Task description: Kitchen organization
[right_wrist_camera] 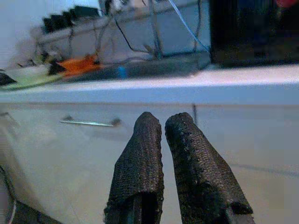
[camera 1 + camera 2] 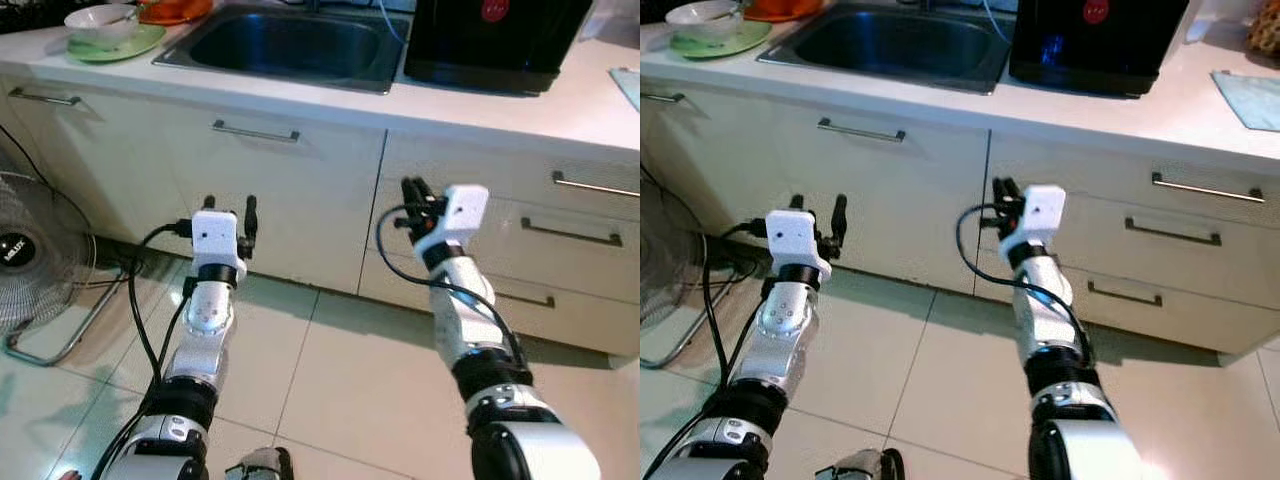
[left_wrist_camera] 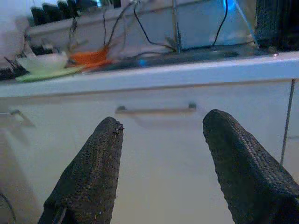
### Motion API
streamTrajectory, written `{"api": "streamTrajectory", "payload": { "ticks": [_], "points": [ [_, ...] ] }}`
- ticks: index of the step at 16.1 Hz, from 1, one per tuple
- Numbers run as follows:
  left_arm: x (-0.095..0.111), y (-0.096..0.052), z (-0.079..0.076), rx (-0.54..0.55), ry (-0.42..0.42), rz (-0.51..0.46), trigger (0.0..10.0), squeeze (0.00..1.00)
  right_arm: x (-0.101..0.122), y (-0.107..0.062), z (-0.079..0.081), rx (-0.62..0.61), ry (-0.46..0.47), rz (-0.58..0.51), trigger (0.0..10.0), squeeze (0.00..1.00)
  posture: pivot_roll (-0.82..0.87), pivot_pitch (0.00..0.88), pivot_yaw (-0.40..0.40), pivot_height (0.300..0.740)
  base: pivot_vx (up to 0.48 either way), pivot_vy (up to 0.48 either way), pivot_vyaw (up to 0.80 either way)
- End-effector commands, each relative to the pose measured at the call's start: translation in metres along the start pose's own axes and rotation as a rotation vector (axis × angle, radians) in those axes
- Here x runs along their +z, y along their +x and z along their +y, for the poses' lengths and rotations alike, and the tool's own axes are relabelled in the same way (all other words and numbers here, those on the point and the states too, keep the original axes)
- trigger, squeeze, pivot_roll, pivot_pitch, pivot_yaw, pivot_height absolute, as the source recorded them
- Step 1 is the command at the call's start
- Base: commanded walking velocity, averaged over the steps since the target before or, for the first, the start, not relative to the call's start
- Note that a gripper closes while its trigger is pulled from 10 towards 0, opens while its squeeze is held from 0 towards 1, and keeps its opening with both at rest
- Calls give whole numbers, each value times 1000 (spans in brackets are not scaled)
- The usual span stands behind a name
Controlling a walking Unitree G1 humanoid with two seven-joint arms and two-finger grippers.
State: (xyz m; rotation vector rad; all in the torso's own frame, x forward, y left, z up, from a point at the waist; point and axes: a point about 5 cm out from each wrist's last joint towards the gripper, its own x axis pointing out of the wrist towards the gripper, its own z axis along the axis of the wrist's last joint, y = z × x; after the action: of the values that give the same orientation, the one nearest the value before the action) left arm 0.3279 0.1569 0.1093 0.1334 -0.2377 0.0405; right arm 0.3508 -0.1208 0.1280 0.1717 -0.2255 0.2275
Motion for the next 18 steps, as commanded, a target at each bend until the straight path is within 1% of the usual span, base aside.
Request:
{"api": "streamTrajectory", "payload": {
  "ticks": [1, 2, 3, 5, 7, 10, 18],
  "points": [
    [19, 7, -1, 12, 15, -71, 10000, 0, 4, 2, 4, 1, 7, -19, 10000, 0, -14, 38, 26, 740, 0, 0, 0],
    [24, 8, -4, 16, -3, -77, 10000, 0, 6, 3, 9, 24, -3, -27, 10000, 0, -10, 41, 25, 740, 0, 0, 0],
    [25, 8, -7, 7, -11, -68, 10000, 0, 9, 5, 12, 36, 9, -39, 10000, 0, -9, 45, 25, 740, 0, 0, 0],
    [25, 7, -14, -10, -34, -46, 10000, 0, 14, 8, 15, 35, 14, -52, 10000, 0, -16, 55, 24, 740, 0, 127, 0],
    [23, 6, -16, -12, -48, -26, 10000, 0, 8, 6, 14, 35, 31, -12, 10000, 0, -16, 63, 21, 740, 0, 349, 0],
    [24, 4, -16, -8, -51, -3, 10000, 0, 5, 4, 13, 20, 40, 5, 10000, 0, -15, 70, 21, 740, 0, 403, -746],
    [24, 0, -12, -1, -43, 22, 10000, 0, 3, 2, 13, 3, 66, 17, 10000, 0, -1, 82, 21, 740, 0, 405, 0]
  ]
}}
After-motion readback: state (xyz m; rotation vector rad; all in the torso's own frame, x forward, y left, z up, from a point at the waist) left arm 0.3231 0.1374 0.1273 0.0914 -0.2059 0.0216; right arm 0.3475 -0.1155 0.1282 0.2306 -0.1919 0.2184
